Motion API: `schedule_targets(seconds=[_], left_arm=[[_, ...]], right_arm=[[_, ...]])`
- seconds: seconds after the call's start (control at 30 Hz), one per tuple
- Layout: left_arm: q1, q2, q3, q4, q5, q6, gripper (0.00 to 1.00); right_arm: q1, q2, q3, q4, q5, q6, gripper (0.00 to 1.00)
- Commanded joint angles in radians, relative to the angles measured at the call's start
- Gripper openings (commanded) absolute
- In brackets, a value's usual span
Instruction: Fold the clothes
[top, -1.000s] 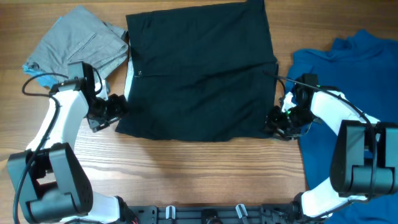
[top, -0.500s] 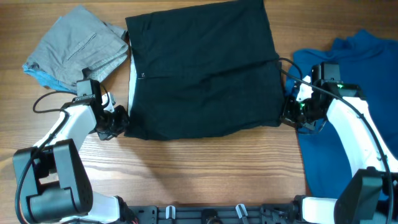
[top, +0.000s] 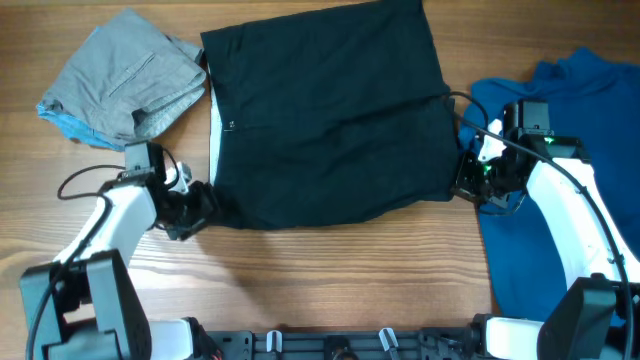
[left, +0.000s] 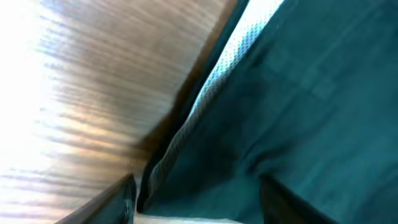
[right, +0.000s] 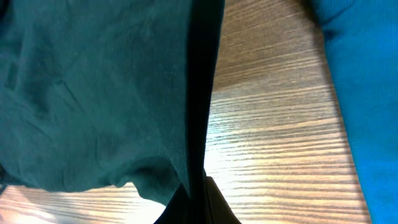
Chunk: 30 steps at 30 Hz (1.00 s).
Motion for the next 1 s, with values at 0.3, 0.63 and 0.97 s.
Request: schedule_targets(seconds=[0.3,0.63,0.97], left_arm=[[0.053,-0.106,0.180,-0.349,0.043,0.087,0.04],[0.137,-0.459,0.769,-0.895,-0.249,0.083,0.04],[0.133,-0.399,0.744,-1.002,-0.243,0.052,0.04]], right_arm=[[-0.005,-0.079,0.138,-0.152,0.094,-0.003,0.04],[-0.005,-0.141,0.818,-0.657,0.206,-0.052,0.04],[-0.005,0.054,0.816,-0.443,0.204,-0.052,0.05]])
